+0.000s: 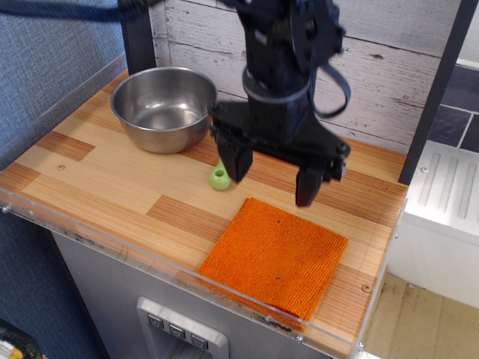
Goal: Place the napkin under the pot.
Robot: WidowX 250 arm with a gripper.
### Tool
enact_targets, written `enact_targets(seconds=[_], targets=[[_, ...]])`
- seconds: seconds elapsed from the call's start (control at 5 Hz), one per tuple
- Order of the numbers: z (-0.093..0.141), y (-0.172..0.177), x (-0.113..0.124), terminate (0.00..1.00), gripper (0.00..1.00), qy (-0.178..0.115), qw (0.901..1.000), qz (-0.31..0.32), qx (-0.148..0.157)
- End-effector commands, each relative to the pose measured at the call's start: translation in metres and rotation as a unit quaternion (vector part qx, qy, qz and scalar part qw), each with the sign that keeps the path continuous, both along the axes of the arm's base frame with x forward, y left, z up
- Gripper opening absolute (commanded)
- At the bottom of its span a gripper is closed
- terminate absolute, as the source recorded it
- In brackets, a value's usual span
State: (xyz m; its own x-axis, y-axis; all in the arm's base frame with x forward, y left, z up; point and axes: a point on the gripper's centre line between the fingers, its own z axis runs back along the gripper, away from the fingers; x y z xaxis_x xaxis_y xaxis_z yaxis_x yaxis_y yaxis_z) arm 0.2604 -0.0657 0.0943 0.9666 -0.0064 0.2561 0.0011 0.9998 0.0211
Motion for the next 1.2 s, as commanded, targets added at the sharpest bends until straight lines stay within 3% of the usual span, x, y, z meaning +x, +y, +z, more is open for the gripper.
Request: enact_targets(seconds=[0.0, 0.4, 1.0], targets=[[-0.024, -0.006, -0.001, 0.00, 1.00, 0.012, 0.9999, -0.010, -0.002], [-0.055, -0.015, -0.002, 0.00, 1.00, 0.038, 0.9990, -0.016, -0.018], [-0.079, -0.010, -0.010, 0.00, 1.00, 0.058, 0.9979, -0.010, -0.028]])
